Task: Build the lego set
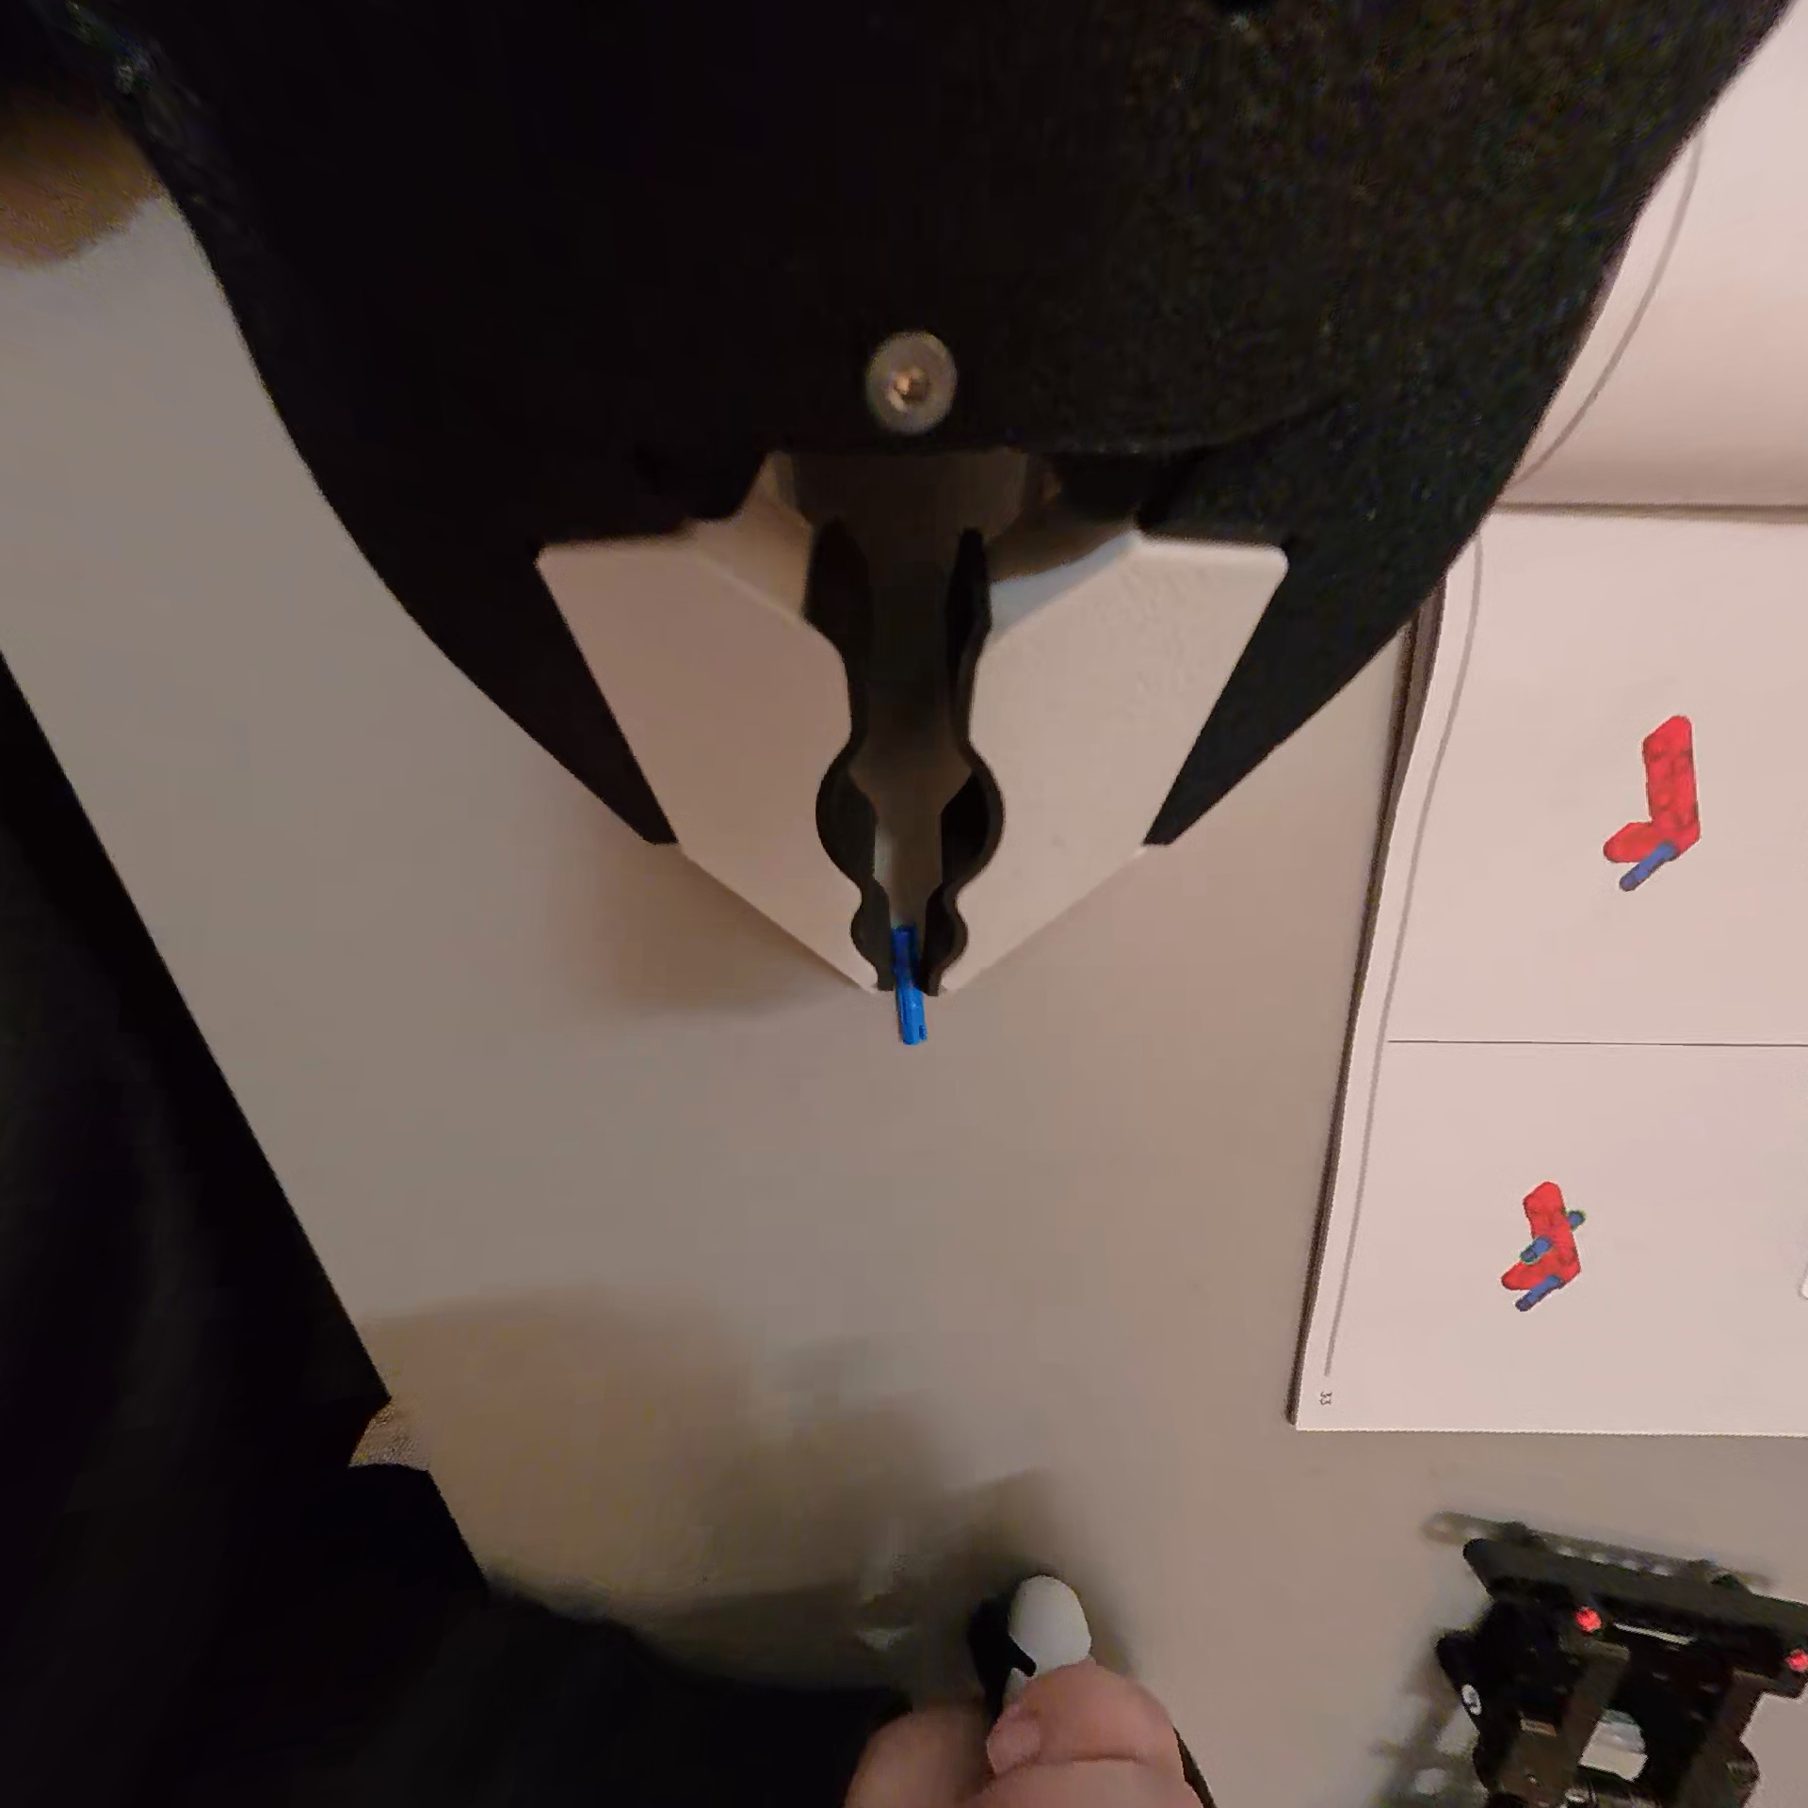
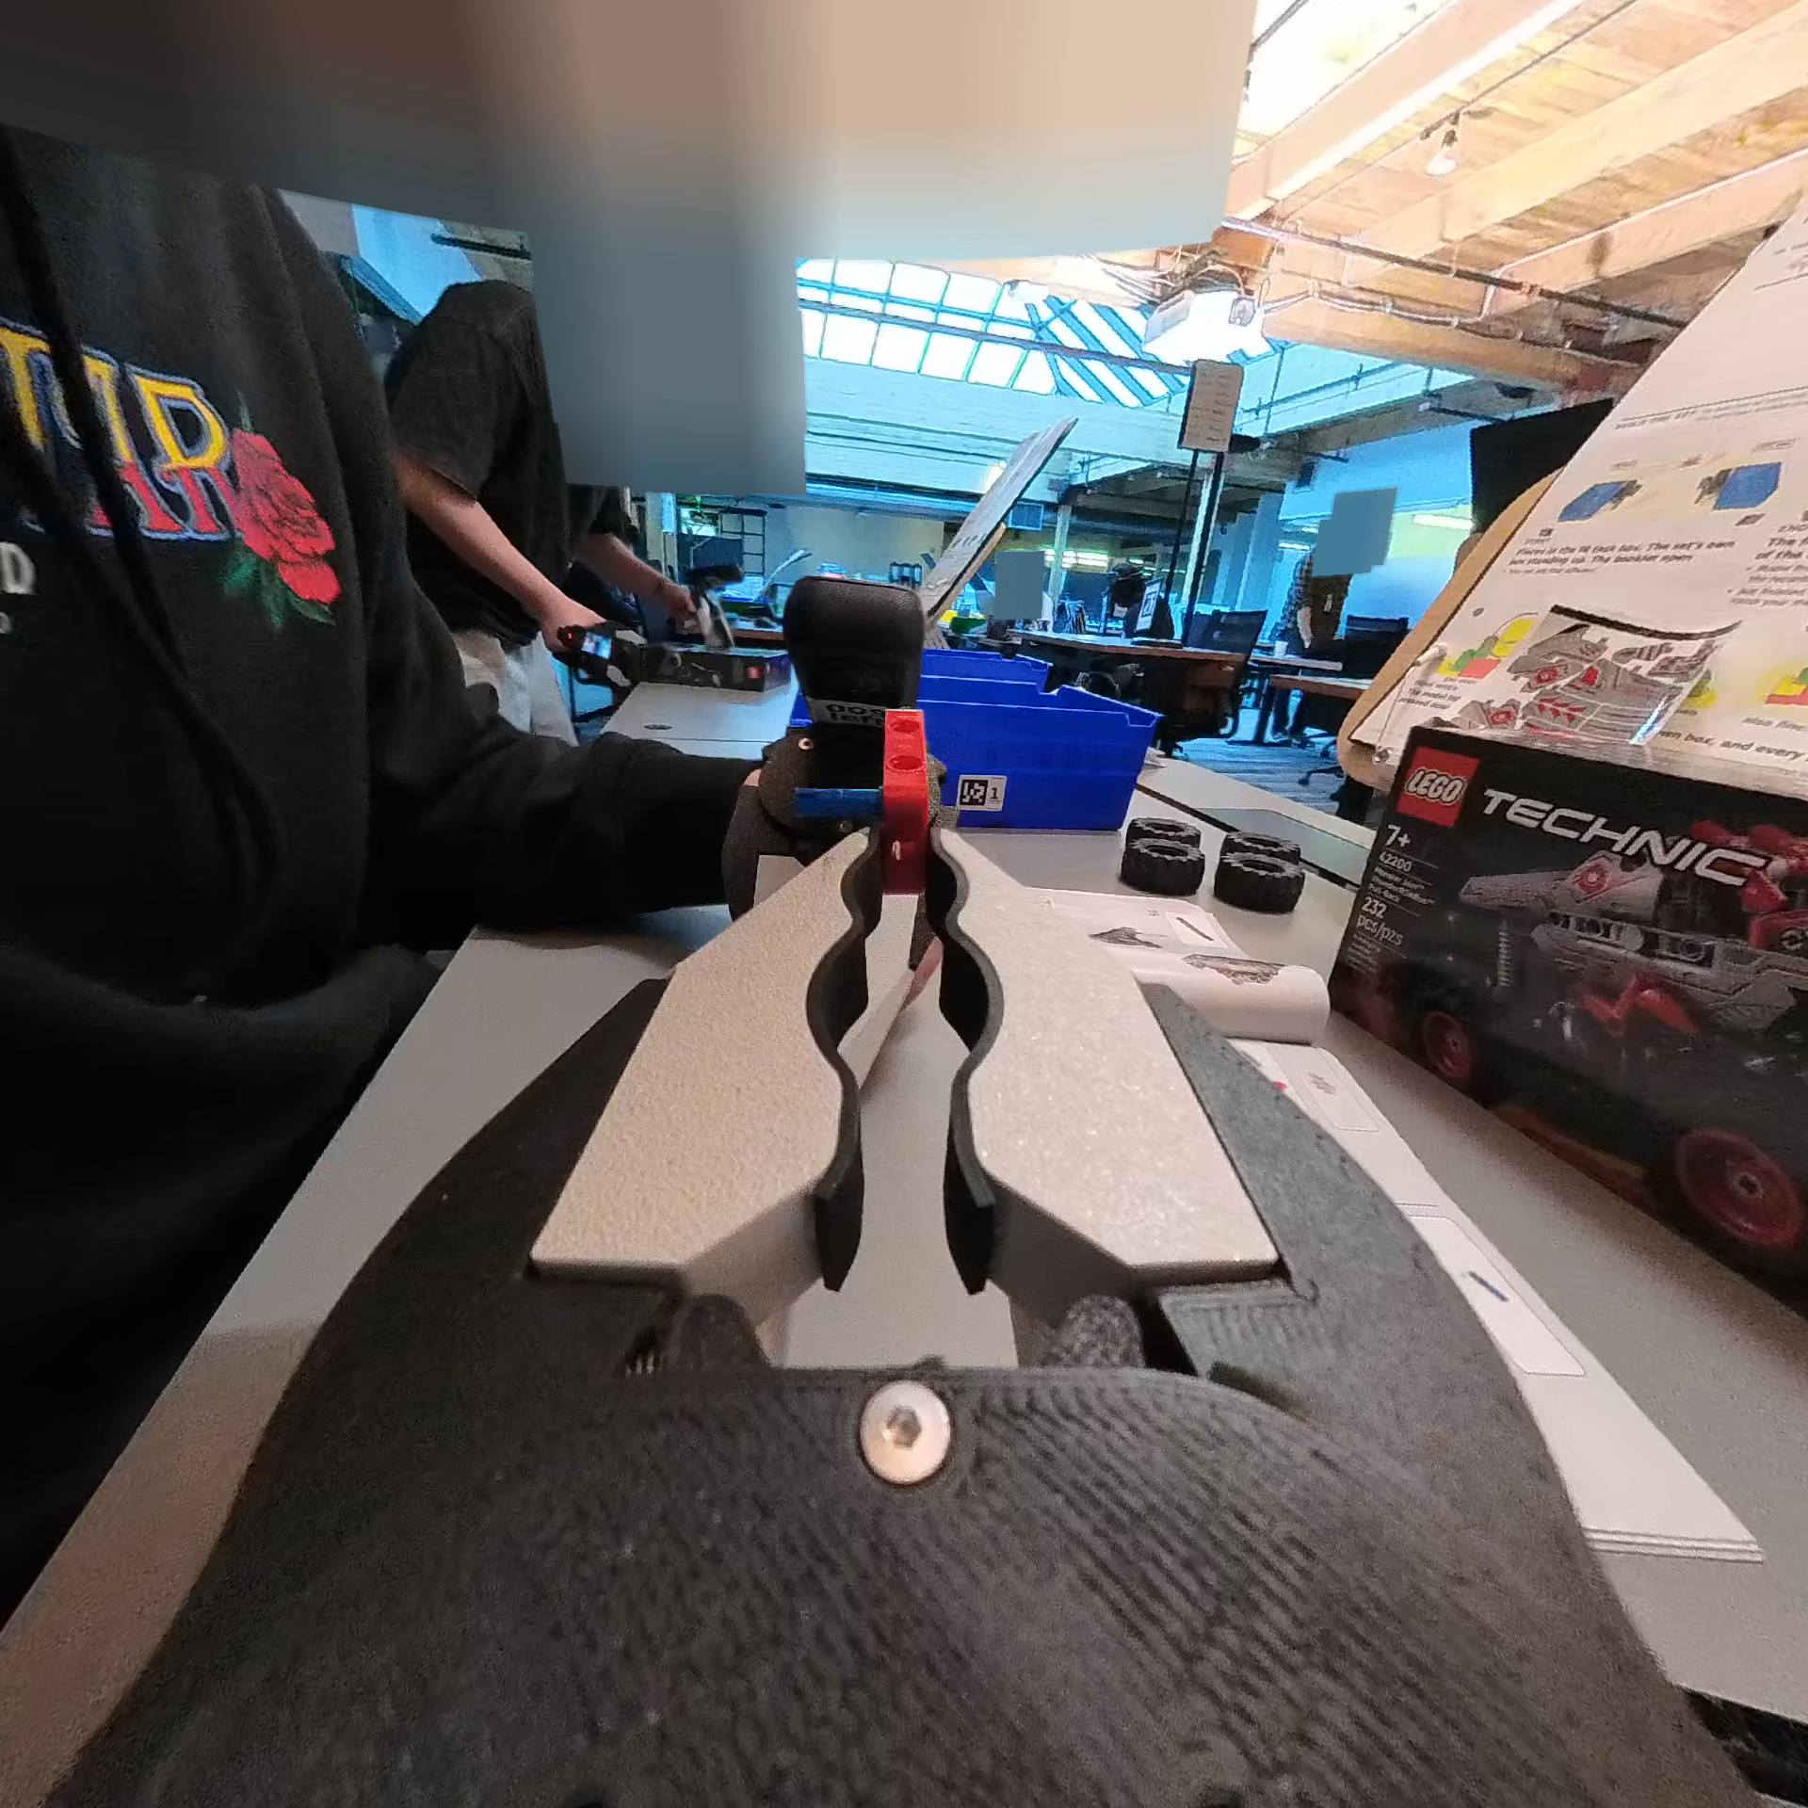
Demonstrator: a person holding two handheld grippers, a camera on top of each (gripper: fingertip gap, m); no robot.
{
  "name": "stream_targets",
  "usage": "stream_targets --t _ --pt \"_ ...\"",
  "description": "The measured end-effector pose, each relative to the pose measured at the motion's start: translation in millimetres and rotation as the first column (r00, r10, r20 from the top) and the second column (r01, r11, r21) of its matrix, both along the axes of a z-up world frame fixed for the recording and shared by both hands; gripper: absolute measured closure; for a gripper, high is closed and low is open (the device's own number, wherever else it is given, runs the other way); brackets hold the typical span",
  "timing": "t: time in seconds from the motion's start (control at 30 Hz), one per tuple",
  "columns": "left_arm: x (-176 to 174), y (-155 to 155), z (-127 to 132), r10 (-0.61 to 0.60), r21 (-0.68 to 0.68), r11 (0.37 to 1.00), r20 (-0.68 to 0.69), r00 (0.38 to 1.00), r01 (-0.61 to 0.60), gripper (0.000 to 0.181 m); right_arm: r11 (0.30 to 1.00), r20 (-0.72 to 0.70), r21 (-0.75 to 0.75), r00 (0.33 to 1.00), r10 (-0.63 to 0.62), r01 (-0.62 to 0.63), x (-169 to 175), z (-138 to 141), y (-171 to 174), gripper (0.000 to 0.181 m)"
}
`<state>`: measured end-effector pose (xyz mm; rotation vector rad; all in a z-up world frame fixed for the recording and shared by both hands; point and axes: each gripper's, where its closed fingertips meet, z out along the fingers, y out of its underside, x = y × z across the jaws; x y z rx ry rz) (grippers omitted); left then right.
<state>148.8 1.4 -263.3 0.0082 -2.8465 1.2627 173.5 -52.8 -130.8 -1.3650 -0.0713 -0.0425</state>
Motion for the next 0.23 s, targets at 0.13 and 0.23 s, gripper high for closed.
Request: stream_targets --t 0.13,0.23 --pt "-0.1 0.0 0.0 -0.001 -0.001 1.000 0.015 1.000 0.001 0.178 1.000 -0.023 -0.002 1.000 0.011 -0.011 1.8 -0.2 0.5 0.176" --pt "-0.2 0.1 0.1 0.000 -0.003 1.000 0.011 1.000 0.000 0.178 1.000 -0.039 0.011 0.999 0.018 -0.018 3.2 1.4 -1.1 0.176"
